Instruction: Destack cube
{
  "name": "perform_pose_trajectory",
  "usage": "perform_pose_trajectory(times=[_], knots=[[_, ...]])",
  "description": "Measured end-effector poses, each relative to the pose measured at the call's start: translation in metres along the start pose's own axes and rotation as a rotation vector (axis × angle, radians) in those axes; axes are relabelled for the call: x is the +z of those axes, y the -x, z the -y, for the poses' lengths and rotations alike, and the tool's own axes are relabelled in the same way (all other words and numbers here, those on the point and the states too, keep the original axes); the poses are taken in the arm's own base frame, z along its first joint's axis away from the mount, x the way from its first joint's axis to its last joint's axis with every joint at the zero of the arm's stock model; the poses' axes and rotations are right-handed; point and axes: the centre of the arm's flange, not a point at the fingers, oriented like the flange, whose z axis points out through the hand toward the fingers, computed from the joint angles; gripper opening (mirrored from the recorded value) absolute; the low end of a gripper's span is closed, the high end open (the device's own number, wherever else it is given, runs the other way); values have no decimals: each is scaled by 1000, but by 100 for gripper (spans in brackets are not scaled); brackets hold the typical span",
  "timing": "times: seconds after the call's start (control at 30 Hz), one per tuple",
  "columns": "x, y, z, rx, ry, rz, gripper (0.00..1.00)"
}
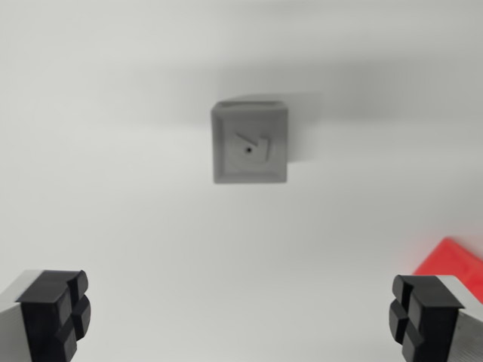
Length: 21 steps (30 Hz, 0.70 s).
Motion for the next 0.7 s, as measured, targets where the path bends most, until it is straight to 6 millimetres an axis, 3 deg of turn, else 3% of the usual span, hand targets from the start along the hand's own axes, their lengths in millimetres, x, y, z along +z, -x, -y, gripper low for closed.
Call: perform_pose_trajectory(times=[0.7], knots=[[-65, 0, 0, 0, 1, -1, 100]])
